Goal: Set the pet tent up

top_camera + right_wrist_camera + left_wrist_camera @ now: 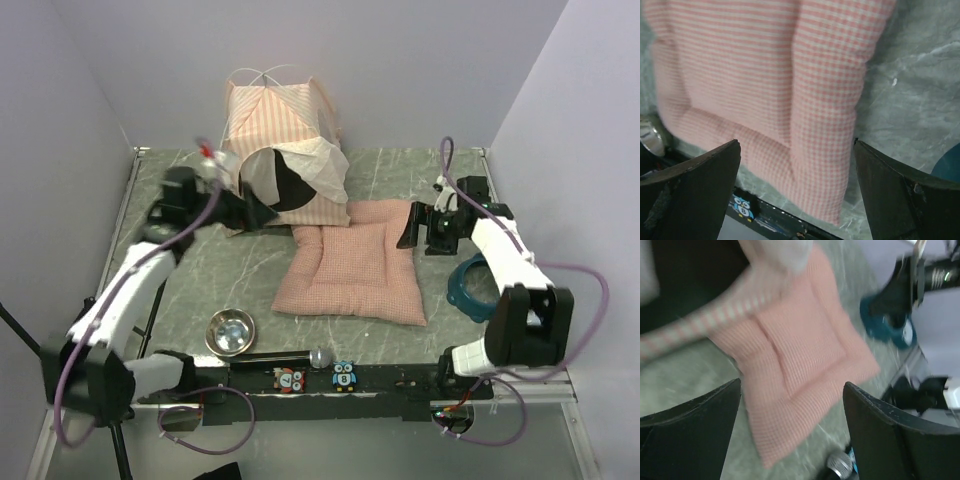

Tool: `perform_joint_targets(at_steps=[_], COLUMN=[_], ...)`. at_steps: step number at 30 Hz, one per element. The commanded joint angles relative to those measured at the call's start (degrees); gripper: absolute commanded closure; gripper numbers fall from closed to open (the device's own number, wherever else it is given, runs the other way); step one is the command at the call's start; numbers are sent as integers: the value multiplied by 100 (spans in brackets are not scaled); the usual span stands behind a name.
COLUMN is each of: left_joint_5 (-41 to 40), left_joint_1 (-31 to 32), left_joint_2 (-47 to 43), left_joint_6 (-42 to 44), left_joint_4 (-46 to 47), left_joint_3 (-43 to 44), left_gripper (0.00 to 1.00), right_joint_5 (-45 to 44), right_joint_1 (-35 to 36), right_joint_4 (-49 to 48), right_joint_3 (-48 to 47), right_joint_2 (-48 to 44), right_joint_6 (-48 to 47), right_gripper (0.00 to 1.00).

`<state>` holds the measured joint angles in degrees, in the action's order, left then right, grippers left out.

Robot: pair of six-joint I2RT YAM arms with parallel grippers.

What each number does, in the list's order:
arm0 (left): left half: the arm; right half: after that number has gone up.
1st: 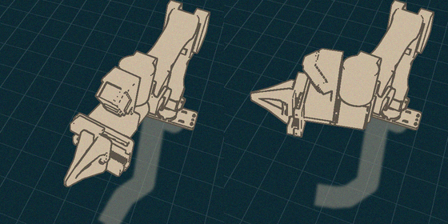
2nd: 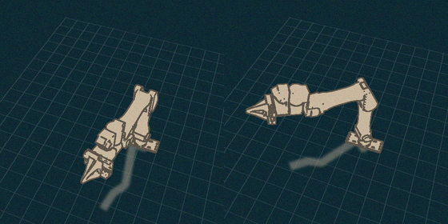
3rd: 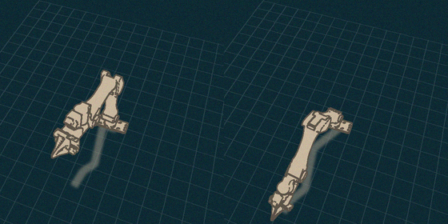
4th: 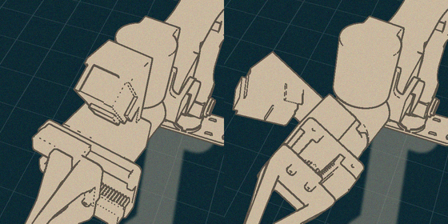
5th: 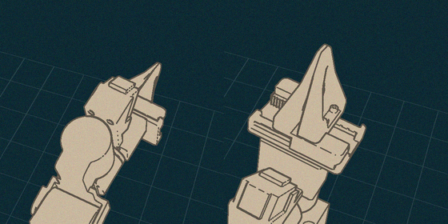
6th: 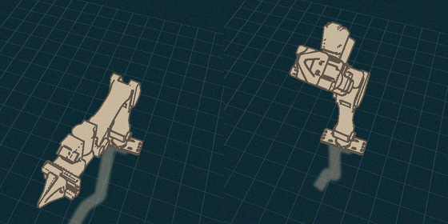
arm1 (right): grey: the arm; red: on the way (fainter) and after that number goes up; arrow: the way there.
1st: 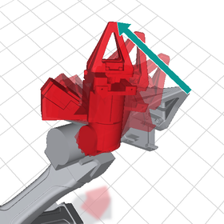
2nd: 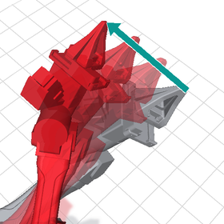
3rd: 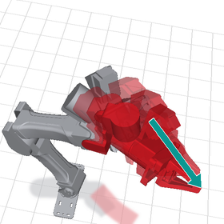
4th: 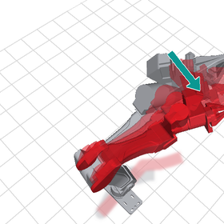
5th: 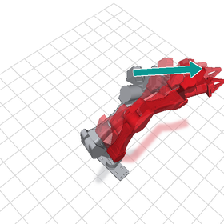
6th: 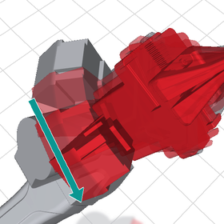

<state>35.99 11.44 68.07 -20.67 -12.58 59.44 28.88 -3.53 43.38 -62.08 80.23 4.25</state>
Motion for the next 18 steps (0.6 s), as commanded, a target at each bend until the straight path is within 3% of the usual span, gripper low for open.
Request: perform_joint_targets(at_steps=[1,8,11,12,14,15,16,17,18], left_joint_5=[-556,-1374,-1489,-1559,-1560,-1255,-1008,-762,-386], left_joint_1=[1059,1896,2160,2247,2327,2327,2362,2415,2441], left_joint_2=[1056,2981,3615,3756,4011,4099,4152,4144,4118], left_joint_6=[-552,-561,-553,-526,-509,-439,-351,-272,-228], left_joint_4=[632,731,468,354,204,73,-120,-348,-559], left_joint_3=[-398,392,770,884,1034,1130,1331,1655,1902], left_gripper=[15,13,16,18,31,50,77,90,99], right_joint_5=[-278,99,380,486,653,819,1012,1162,1276], right_joint_1=[1,19,45,45,45,28,19,-7,-68], right_joint_4=[-635,-1024,-1042,-1007,-867,-692,-499,-140,159], right_joint_3=[117,-164,-32,29,126,118,65,-22,-84], right_joint_2=[554,1565,1637,1619,1558,1505,1418,1286,1085], right_joint_6=[41,58,172,190,199,199,147,94,59], right_gripper=[0,8,17,26,47,66,85,100,100])
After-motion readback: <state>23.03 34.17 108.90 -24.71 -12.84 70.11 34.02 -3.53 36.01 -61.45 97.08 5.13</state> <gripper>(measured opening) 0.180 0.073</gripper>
